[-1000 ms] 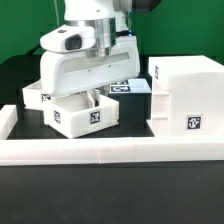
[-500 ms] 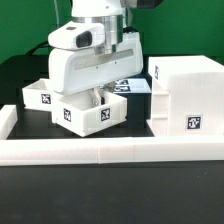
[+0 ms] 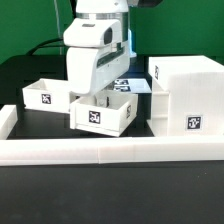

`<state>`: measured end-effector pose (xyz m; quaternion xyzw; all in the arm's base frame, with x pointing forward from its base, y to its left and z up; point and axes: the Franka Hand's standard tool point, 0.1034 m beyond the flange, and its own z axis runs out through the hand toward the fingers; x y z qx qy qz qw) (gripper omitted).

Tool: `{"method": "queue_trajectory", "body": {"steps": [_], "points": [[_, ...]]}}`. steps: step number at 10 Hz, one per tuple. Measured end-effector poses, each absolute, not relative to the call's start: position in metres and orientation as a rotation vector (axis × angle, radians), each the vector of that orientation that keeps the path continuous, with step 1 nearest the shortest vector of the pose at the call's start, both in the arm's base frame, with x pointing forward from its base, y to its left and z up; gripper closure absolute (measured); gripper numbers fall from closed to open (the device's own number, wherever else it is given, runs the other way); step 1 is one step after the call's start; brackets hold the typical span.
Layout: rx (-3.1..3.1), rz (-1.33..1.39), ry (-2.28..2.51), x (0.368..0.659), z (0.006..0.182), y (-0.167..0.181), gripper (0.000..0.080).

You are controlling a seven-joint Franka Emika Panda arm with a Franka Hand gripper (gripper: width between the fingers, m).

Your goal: Assemble drawer

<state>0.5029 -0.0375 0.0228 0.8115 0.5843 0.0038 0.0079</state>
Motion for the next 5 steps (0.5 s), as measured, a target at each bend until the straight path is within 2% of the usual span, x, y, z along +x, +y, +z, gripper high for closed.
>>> {"method": "queue_trajectory", "body": {"steps": [5], "points": [[2.378, 0.006, 2.021, 0.5083, 0.0209, -0.041, 0.0757]]}}
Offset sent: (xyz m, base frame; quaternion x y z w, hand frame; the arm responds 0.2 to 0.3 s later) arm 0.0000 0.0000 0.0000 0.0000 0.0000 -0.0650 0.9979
